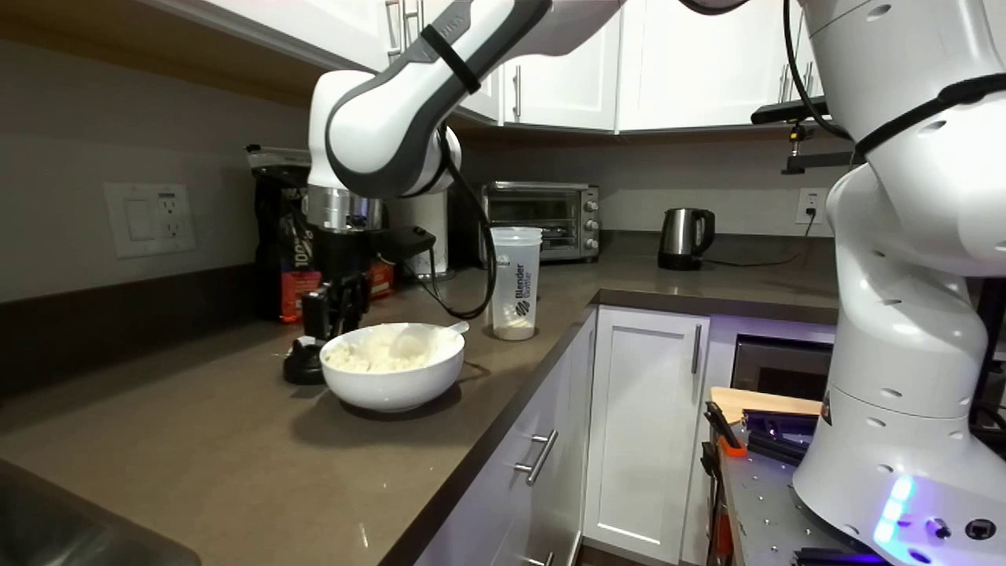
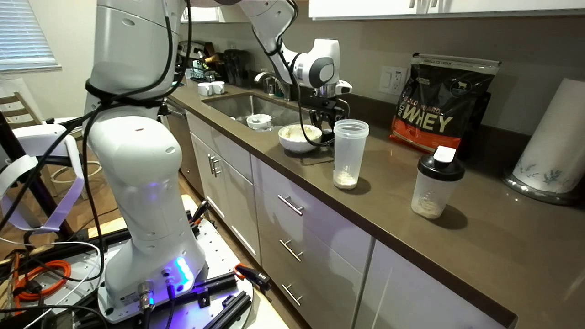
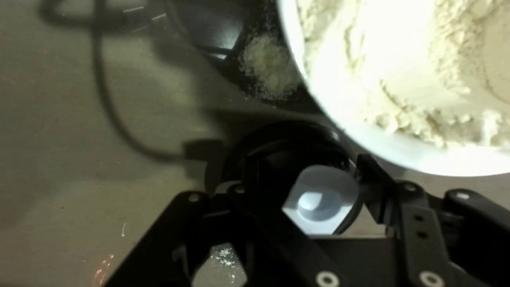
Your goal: Take the lid and put it on the bottle
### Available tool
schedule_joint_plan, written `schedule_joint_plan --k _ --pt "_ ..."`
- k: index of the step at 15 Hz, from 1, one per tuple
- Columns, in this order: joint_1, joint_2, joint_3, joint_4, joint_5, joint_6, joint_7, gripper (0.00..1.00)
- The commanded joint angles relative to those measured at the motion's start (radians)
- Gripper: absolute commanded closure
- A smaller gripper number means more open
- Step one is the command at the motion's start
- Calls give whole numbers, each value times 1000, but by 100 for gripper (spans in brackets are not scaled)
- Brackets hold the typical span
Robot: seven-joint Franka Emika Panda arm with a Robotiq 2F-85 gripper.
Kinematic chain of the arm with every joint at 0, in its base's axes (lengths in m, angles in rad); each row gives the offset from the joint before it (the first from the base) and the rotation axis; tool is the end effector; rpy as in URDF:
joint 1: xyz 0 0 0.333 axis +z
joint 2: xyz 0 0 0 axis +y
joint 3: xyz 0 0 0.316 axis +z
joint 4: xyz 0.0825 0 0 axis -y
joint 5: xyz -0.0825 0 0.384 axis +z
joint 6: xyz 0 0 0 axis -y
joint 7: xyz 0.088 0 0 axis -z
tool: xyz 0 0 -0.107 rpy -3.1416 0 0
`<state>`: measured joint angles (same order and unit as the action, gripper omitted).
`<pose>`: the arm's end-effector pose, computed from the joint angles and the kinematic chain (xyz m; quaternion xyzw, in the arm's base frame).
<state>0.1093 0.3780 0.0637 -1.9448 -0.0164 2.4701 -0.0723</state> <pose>0.6238 0.1069 0.3017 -0.9894 -0.1249 -0.0736 0.0097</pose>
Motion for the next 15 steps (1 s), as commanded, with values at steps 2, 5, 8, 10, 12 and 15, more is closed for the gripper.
schedule_joint_plan --k 2,5,8,10,12,15 --pt "5 10 -2 26 -28 -7 27 73" --pt "9 -1 -3 18 -33 -7 31 87" --pt "11 -12 -4 8 -37 -6 33 87" --pt "11 -18 -4 3 -38 -5 33 87" --pt "13 -27 -3 -4 -39 -7 33 87" --pt "13 -50 -2 -21 -44 6 34 87"
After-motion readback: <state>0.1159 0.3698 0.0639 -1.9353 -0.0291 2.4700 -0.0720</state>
